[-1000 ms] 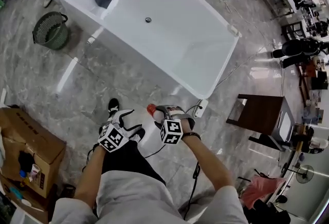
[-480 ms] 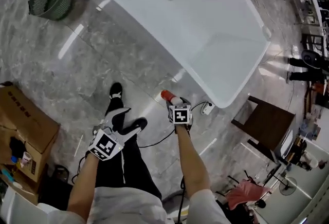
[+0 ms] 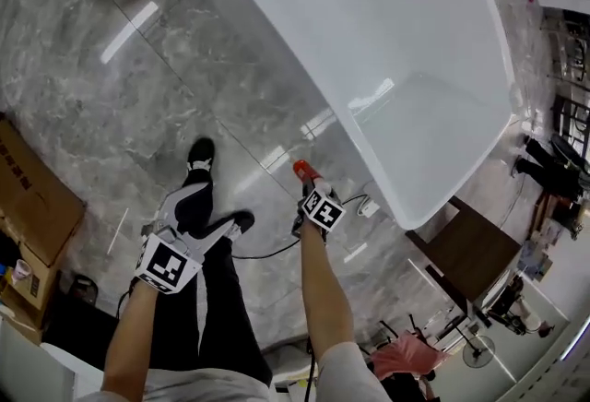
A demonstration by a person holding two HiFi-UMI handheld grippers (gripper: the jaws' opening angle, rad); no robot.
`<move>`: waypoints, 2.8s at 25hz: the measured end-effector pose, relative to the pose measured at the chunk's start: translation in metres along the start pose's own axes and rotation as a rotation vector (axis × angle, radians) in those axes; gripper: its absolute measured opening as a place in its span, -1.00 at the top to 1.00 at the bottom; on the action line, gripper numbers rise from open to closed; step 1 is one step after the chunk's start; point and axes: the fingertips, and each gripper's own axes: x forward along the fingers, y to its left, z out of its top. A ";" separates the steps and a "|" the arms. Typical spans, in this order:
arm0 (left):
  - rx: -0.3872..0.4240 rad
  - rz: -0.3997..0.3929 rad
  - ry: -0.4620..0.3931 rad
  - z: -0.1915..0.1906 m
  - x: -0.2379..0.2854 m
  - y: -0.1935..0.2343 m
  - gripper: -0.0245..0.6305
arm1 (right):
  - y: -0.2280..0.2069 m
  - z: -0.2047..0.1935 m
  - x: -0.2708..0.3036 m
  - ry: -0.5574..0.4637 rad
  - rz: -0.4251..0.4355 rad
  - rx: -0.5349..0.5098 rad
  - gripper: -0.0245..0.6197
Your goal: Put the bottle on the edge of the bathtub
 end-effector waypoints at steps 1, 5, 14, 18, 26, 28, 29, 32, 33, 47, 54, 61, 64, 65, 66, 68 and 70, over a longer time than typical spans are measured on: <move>-0.010 0.011 -0.004 -0.002 0.005 0.009 -0.11 | 0.003 0.001 0.010 0.000 -0.003 -0.012 0.03; -0.045 0.046 0.022 -0.018 0.020 0.033 -0.11 | 0.019 0.009 0.055 0.015 0.023 -0.056 0.03; -0.154 0.038 0.001 -0.046 0.044 0.073 -0.11 | 0.065 0.023 0.144 0.040 0.080 -0.187 0.03; -0.128 0.051 0.005 -0.062 0.047 0.094 -0.11 | 0.086 0.022 0.175 0.063 0.105 -0.234 0.03; -0.193 0.105 0.024 -0.099 0.050 0.138 -0.11 | 0.117 0.022 0.230 0.099 0.112 -0.296 0.03; -0.197 0.106 0.033 -0.105 0.048 0.139 -0.11 | 0.124 0.021 0.234 0.101 0.111 -0.300 0.03; -0.198 0.104 0.038 -0.106 0.047 0.138 -0.11 | 0.127 0.020 0.233 0.100 0.110 -0.300 0.03; -0.196 0.095 0.042 -0.103 0.042 0.132 -0.11 | 0.131 0.019 0.224 0.096 0.104 -0.297 0.03; -0.196 0.092 0.039 -0.099 0.042 0.130 -0.11 | 0.132 0.020 0.219 0.094 0.103 -0.298 0.03; -0.140 0.057 0.038 -0.054 0.020 0.063 -0.11 | 0.150 0.029 0.051 0.024 0.257 -0.300 0.18; -0.148 0.075 0.112 -0.036 0.012 0.006 -0.11 | 0.136 0.021 -0.088 -0.137 0.376 -0.179 0.17; -0.117 0.078 0.138 0.007 -0.014 -0.082 -0.11 | 0.077 -0.021 -0.228 -0.218 0.441 -0.082 0.17; -0.137 0.099 0.138 0.024 -0.021 -0.114 -0.06 | 0.051 -0.041 -0.273 -0.228 0.458 -0.100 0.17; -0.130 0.100 0.132 0.029 -0.027 -0.122 -0.06 | 0.050 -0.050 -0.285 -0.234 0.469 -0.104 0.17; -0.114 0.098 0.125 0.034 -0.034 -0.128 -0.06 | 0.050 -0.059 -0.296 -0.241 0.483 -0.104 0.17; -0.077 0.086 0.111 0.045 -0.043 -0.145 -0.06 | 0.048 -0.073 -0.317 -0.259 0.511 -0.093 0.17; -0.055 0.071 0.102 0.055 -0.049 -0.168 -0.06 | 0.038 -0.085 -0.338 -0.281 0.533 -0.063 0.17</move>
